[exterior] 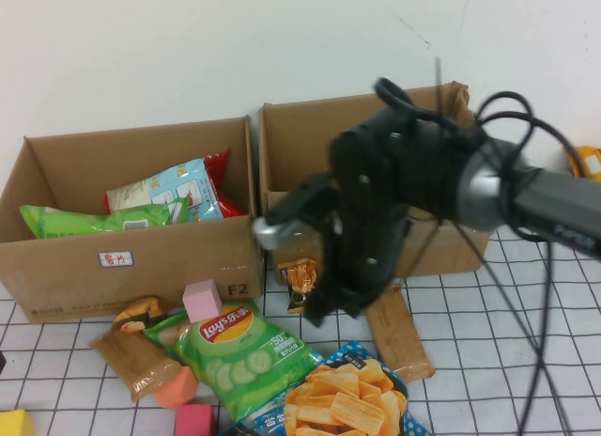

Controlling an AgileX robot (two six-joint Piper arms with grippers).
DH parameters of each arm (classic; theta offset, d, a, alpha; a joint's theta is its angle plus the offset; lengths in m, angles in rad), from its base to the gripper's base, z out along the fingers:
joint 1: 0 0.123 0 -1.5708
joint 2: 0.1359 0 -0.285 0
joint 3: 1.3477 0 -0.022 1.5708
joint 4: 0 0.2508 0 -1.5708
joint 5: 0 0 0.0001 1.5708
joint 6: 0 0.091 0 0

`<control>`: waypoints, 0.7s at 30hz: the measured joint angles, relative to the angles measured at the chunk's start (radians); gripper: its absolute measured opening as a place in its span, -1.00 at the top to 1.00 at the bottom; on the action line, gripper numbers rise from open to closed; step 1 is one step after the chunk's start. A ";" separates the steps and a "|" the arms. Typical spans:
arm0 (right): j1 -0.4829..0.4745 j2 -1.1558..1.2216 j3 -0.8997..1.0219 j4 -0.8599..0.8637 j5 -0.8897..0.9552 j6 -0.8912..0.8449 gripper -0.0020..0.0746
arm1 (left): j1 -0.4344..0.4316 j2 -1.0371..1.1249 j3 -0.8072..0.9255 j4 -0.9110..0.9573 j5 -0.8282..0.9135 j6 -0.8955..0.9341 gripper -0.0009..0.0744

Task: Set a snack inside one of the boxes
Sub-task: Pick up the biscuit

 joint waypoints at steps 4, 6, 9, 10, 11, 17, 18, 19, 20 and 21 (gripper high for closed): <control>-0.059 -0.032 0.119 0.015 -0.028 0.022 0.94 | 0.000 0.000 0.000 0.000 0.000 0.000 0.98; -0.094 -0.033 0.168 0.040 -0.046 0.024 0.85 | 0.000 0.000 0.000 0.000 0.000 0.000 0.98; -0.138 -0.033 0.216 0.094 -0.097 0.026 0.56 | 0.000 0.000 0.000 0.000 0.000 0.000 0.98; -0.148 -0.031 0.221 0.114 -0.117 0.026 0.44 | 0.000 0.000 0.000 0.000 0.000 0.000 0.98; -0.158 -0.031 0.223 0.130 -0.139 0.028 0.28 | 0.000 0.000 0.000 0.000 0.000 0.000 0.98; -0.169 -0.007 0.223 0.160 -0.248 0.031 -0.45 | 0.000 0.000 0.000 0.030 0.000 0.000 0.98; -0.169 0.002 0.223 0.160 -0.256 0.037 -0.49 | 0.000 0.000 0.000 0.038 0.000 0.000 0.98; -0.169 0.010 0.223 0.158 -0.259 0.048 -0.51 | 0.000 0.000 0.000 0.045 0.000 0.000 0.98; -0.169 0.020 0.223 0.150 -0.261 0.062 -0.53 | 0.000 0.000 0.000 0.050 0.000 0.000 0.98; -0.169 0.030 0.223 0.140 -0.263 0.078 -0.54 | 0.000 0.000 0.000 0.053 0.000 0.000 0.98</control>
